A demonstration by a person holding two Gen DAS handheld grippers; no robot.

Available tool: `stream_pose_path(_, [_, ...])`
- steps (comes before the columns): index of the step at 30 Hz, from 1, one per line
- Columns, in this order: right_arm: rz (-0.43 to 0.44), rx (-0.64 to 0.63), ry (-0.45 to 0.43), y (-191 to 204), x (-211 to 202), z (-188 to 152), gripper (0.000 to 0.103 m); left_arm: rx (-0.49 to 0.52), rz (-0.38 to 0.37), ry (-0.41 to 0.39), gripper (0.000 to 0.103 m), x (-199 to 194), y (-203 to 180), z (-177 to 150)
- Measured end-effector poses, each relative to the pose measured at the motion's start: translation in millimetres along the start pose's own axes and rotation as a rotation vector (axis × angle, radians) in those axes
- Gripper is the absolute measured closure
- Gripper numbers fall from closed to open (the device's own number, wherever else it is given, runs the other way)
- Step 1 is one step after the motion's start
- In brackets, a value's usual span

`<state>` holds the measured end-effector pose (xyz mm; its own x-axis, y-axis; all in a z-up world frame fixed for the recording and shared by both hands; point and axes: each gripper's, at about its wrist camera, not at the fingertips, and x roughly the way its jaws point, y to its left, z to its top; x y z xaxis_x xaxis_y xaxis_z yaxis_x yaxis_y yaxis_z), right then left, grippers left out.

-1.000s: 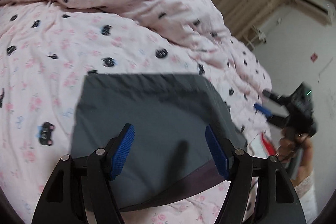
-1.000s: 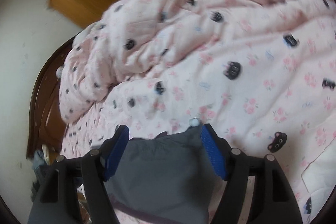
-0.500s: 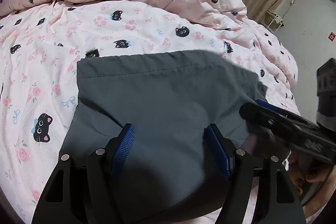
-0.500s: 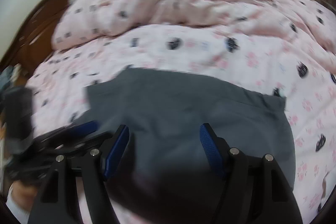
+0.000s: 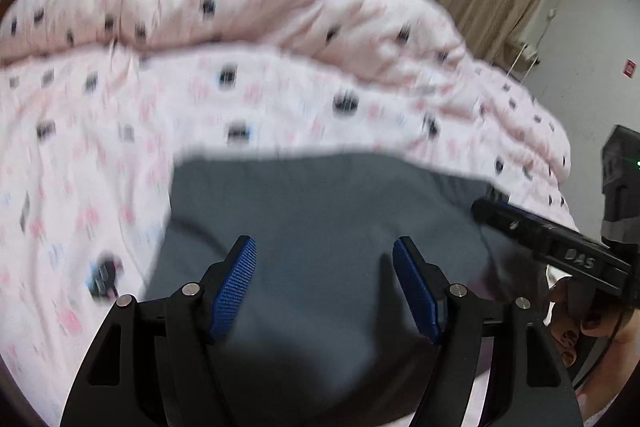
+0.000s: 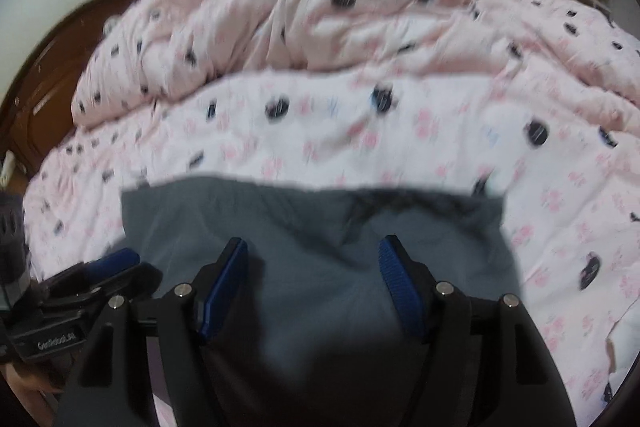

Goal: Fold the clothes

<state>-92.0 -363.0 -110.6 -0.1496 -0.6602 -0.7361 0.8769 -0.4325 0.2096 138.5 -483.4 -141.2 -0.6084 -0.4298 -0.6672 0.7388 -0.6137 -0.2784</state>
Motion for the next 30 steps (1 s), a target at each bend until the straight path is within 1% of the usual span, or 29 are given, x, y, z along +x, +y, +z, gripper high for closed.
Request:
stream_pose_path(2, [-0.032, -0.004, 0.022, -2, 7, 7, 0.033, 0.031, 0.038, -0.001, 0.036, 6, 0, 6])
stream_pose_path(3, [-0.048, -0.007, 0.035, -2, 11, 10, 0.033, 0.032, 0.055, 0.024, 0.036, 14, 3, 7])
stream_pose_path(6, [-0.121, -0.03, 0.099, -4, 35, 10, 0.033, -0.013, 0.086, 0.125, 0.036, 41, 18, 0])
stream_pose_path(7, [-0.144, -0.037, 0.112, -5, 43, 8, 0.03, -0.026, 0.096, 0.151, 0.036, 48, 22, -3])
stream_pose_path(10, [-0.182, -0.03, 0.128, -13, 56, 3, 0.017, -0.016, 0.135, 0.158, 0.036, 52, 22, -5])
stream_pose_path(13, [-0.203, -0.029, 0.138, -16, 62, 1, 0.016, -0.005, 0.148, 0.159, 0.036, 53, 20, -6])
stream_pose_path(15, [-0.219, -0.052, 0.14, -13, 58, 1, 0.016, -0.012, 0.143, 0.15, 0.036, 49, 20, -5])
stream_pose_path(17, [-0.231, -0.075, 0.112, -8, 46, 3, 0.016, -0.024, 0.136, 0.128, 0.036, 39, 20, -1])
stream_pose_path(18, [-0.226, -0.082, 0.083, -5, 34, 4, 0.016, -0.019, 0.122, 0.098, 0.036, 29, 17, 1])
stream_pose_path(21, [-0.158, -0.07, 0.001, 2, -2, 1, 0.016, 0.026, 0.079, 0.006, 0.036, -2, 5, 3])
stream_pose_path(24, [-0.096, -0.073, -0.064, 15, -35, -8, 0.016, 0.08, 0.042, -0.023, 0.036, -24, -10, -5])
stream_pose_path(26, [-0.078, -0.086, -0.087, 25, -49, -19, 0.016, 0.097, 0.029, -0.001, 0.036, -28, -15, -13])
stream_pose_path(29, [-0.085, -0.096, -0.09, 36, -54, -34, 0.016, 0.097, 0.01, 0.061, 0.036, -18, -19, -24])
stream_pose_path(30, [-0.09, -0.096, -0.077, 36, -51, -40, 0.016, 0.093, 0.014, 0.072, 0.036, -13, -18, -26])
